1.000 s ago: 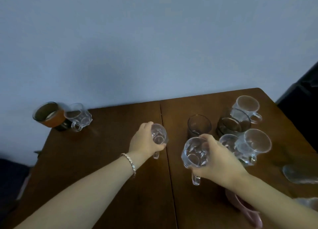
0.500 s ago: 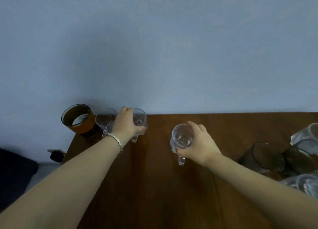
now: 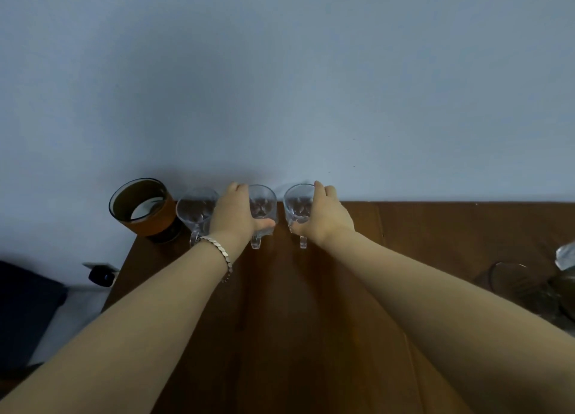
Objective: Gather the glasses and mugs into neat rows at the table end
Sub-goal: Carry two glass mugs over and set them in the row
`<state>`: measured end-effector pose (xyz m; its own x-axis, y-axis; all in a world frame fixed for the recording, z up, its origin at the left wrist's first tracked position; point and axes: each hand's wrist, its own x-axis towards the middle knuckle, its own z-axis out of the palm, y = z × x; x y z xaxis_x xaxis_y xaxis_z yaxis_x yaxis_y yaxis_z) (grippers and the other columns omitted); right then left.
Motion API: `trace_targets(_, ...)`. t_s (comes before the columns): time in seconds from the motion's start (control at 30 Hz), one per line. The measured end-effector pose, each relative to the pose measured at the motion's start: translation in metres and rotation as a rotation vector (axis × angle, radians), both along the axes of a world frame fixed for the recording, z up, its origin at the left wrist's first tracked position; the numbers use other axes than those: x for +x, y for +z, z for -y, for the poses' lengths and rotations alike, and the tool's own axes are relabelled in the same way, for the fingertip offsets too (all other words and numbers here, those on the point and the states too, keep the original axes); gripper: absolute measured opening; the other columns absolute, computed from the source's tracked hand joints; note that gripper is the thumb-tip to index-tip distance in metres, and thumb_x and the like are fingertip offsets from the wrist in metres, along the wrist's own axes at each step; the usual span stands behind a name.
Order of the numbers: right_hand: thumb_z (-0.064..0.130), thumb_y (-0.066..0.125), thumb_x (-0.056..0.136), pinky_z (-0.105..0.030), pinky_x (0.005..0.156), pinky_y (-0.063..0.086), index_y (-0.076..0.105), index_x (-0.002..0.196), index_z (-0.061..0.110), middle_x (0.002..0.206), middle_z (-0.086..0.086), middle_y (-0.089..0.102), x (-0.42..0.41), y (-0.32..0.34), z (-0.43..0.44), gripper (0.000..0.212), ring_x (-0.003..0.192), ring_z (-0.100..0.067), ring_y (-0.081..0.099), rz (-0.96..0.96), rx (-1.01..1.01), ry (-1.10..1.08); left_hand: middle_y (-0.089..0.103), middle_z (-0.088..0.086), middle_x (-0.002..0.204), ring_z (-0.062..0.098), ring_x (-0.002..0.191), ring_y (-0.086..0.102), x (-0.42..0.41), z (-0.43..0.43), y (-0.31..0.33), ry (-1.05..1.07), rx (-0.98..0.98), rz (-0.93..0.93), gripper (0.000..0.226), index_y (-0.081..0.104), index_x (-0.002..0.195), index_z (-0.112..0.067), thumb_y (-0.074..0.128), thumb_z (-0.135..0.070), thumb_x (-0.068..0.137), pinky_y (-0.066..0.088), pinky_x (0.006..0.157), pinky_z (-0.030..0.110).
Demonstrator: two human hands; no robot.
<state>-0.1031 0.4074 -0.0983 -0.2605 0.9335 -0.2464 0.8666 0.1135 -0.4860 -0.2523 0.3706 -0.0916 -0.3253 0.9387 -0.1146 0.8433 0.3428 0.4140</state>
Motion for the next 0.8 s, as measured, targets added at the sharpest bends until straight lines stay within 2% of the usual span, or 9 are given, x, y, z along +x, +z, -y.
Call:
trace_targets(0.07,0.035,0.071,0.081,-0.040,0.099,0.043,0.001,0.149,0.005,0.152,-0.011,0.024,0.006,0.003,0.005,0.102,0.134,-0.030,0.039,-0.010,-0.021,-0.016,0.046,0.011,0.133,0.030,0.123,0.049,0.004,0.000,0.000,0.017,-0.018,-0.010,0.076,0.045,0.131,-0.003,0.080,-0.033,0.071,0.043,0.100,0.041)
trace_targets(0.13,0.040,0.071,0.080,-0.040,0.104,0.039,0.001,0.149,0.003,0.154,-0.012,0.025,0.016,0.011,0.016,0.104,0.137,-0.029,0.035,-0.030,-0.073,-0.021,0.042,0.012,0.139,0.031,0.127,0.045,0.010,0.002,0.004,0.023,-0.057,-0.030,0.074,0.042,0.134,-0.004,0.077,-0.033,0.075,0.043,0.101,0.043)
trace_targets(0.3,0.034,0.059,0.090,-0.040,0.099,0.047,0.040,0.137,0.008,0.134,-0.012,0.052,0.077,0.035,0.065,0.057,0.120,-0.030,0.054,0.182,-0.208,0.177,0.018,0.018,0.155,0.037,0.140,0.024,0.041,0.023,0.027,-0.071,-0.047,-0.242,0.063,0.031,0.143,-0.011,0.061,-0.023,0.089,0.031,0.111,0.045)
trace_targets(0.37,0.031,0.056,0.091,-0.040,0.094,0.051,0.050,0.129,0.012,0.126,-0.008,0.060,0.109,0.042,0.088,0.043,0.112,-0.027,0.059,0.274,-0.249,0.248,0.033,0.017,0.147,0.035,0.134,0.033,0.064,0.036,0.037,-0.168,-0.036,-0.280,0.049,0.042,0.136,-0.013,0.058,-0.016,0.089,0.033,0.109,0.044)
trace_targets(0.43,0.030,0.054,0.092,-0.036,0.089,0.053,0.055,0.121,0.014,0.118,-0.006,0.063,0.143,0.051,0.111,0.033,0.106,-0.025,0.062,0.347,-0.276,0.286,0.055,0.009,0.129,0.029,0.121,0.049,0.093,0.052,0.048,-0.232,-0.099,-0.168,0.028,0.058,0.118,-0.017,0.054,-0.016,0.091,0.039,0.103,0.041)
trace_targets(0.5,0.031,0.053,0.092,-0.034,0.085,0.053,0.058,0.115,0.015,0.114,-0.004,0.065,0.178,0.064,0.133,0.029,0.103,-0.023,0.062,0.388,-0.266,0.299,0.066,0.002,0.112,0.024,0.107,0.060,0.124,0.070,0.060,-0.262,-0.204,-0.015,0.014,0.063,0.101,-0.020,0.053,-0.022,0.091,0.046,0.097,0.039)
trace_targets(0.57,0.033,0.052,0.092,-0.032,0.084,0.051,0.058,0.115,0.017,0.114,-0.002,0.064,0.216,0.079,0.150,0.028,0.103,-0.021,0.062,0.420,-0.244,0.278,0.066,0.001,0.107,0.022,0.100,0.063,0.155,0.086,0.070,-0.308,-0.266,0.083,0.015,0.065,0.100,-0.019,0.055,-0.025,0.090,0.051,0.089,0.037)
trace_targets(0.67,0.033,0.052,0.092,-0.027,0.081,0.049,0.057,0.120,0.021,0.118,0.000,0.063,0.272,0.095,0.163,0.031,0.106,-0.018,0.061,0.433,-0.198,0.175,0.064,0.001,0.104,0.020,0.098,0.063,0.196,0.112,0.078,-0.382,-0.313,0.158,0.018,0.065,0.103,-0.016,0.056,-0.025,0.091,0.052,0.087,0.035)
trace_targets(0.8,0.038,0.058,0.088,-0.036,0.092,0.051,0.046,0.134,0.018,0.131,-0.005,0.051,0.327,0.090,0.159,0.051,0.115,-0.023,0.054,0.370,-0.084,-0.050,0.066,0.000,0.108,0.017,0.099,0.062,0.228,0.149,0.075,-0.438,-0.391,0.158,0.018,0.064,0.105,-0.021,0.055,-0.027,0.091,0.053,0.091,0.037)
